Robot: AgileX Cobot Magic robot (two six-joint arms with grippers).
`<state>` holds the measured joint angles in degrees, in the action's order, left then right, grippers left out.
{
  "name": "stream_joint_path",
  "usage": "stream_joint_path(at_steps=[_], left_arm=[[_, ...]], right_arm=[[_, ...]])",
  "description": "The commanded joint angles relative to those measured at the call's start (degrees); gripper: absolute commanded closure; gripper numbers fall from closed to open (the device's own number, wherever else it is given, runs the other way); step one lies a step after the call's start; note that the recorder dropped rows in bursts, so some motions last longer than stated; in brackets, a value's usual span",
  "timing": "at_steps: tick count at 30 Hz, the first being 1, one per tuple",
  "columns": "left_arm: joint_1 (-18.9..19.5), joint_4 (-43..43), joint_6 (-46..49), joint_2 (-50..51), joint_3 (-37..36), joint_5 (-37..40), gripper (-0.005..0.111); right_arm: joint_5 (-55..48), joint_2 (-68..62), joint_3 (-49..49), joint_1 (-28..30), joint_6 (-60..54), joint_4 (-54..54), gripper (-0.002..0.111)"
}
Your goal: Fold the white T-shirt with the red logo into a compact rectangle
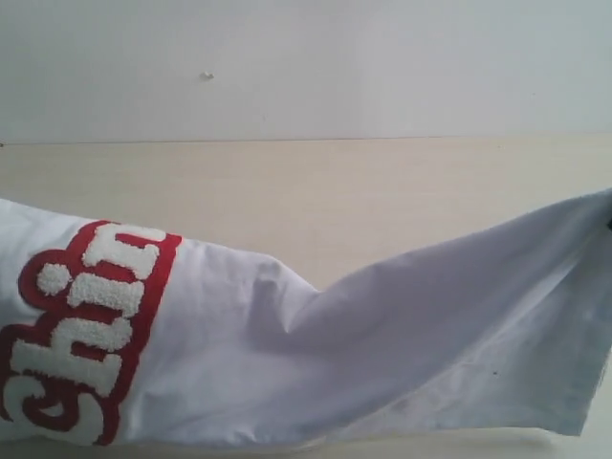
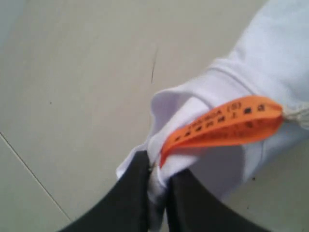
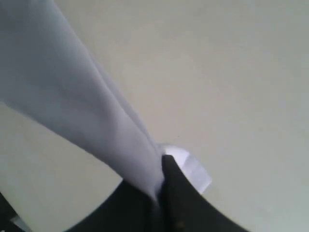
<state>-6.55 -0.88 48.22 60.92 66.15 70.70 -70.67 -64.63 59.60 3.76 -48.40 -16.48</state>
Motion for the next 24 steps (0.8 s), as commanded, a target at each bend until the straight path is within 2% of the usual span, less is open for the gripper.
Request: stream_joint_path(at_steps=[1,4,7,11,17,24], left_arm=[[-0.20,-8.07,1.26,7.64,-0.65,-1.23,0.107],[0.11,-10.94,1.09,12.66,-0.65,-11.51,0.107],[0.84,-10.94,1.09,17.39,-0.54,-22.49,0.107],[0.89,-13.59,1.09,20.07,0.93,-30.23,0.107],[0.89,-13.46,1.00,18.43,4.49,-26.74,0.107],[0.89,-11.61,0.54,5.94,4.49,-17.83,0.107]], right_arm=[[5.72,-8.15,-0.31,-0.14,0.14,2.01,0.108],[13.35,-15.01,1.94,-0.04,0.02,5.65,0.108],[14.69,-21.55,6.34,-0.04,-1.32,6.19,0.108],[14.79,-25.38,11.95,-0.04,-2.74,6.07,0.108],[9.45,-23.03,16.78,-0.04,-2.63,5.99,0.108],[0.71,-12.50,16.78,-0.04,1.89,5.50,0.108]])
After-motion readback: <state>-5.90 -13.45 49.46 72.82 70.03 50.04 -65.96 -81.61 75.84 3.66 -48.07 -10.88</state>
